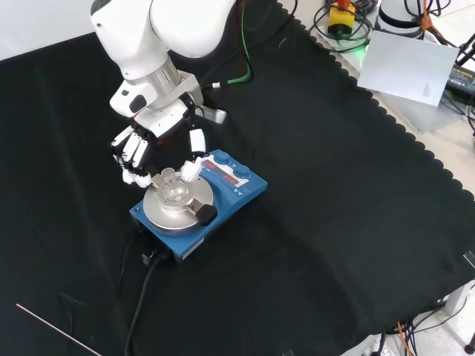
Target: Place the round-bottom flask on the heater.
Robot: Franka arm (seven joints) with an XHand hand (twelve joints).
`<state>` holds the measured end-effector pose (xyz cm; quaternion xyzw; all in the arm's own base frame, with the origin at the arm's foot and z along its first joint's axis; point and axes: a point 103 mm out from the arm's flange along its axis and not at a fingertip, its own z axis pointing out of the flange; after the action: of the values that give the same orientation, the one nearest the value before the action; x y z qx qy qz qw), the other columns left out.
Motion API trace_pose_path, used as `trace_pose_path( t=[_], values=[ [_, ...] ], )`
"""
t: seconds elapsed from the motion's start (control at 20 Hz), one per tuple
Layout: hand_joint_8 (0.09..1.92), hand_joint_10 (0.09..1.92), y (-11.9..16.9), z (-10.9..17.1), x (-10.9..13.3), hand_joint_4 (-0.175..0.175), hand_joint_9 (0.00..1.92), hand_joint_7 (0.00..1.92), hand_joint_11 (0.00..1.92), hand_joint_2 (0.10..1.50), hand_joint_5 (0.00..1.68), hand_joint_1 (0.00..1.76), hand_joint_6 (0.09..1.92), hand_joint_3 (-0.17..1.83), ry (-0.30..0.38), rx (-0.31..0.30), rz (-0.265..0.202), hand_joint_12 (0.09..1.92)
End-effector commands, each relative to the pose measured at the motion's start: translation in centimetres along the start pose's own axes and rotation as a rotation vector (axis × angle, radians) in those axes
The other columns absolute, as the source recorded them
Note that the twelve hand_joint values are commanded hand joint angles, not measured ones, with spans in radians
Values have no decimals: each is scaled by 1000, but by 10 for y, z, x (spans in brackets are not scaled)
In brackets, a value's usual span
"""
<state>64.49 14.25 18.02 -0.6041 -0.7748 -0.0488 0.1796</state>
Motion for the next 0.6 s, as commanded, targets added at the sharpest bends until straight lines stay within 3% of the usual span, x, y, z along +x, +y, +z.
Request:
trace_pose_path(
  t=[0.05,0.6],
  values=[
    [631,700,-9,-5,3,-21,392,309,0,571,489,810,662,587,-8,8,9,1365],
    [640,716,-43,-41,3,-18,329,245,0,595,417,773,406,525,-45,-28,32,1390]
  ],
)
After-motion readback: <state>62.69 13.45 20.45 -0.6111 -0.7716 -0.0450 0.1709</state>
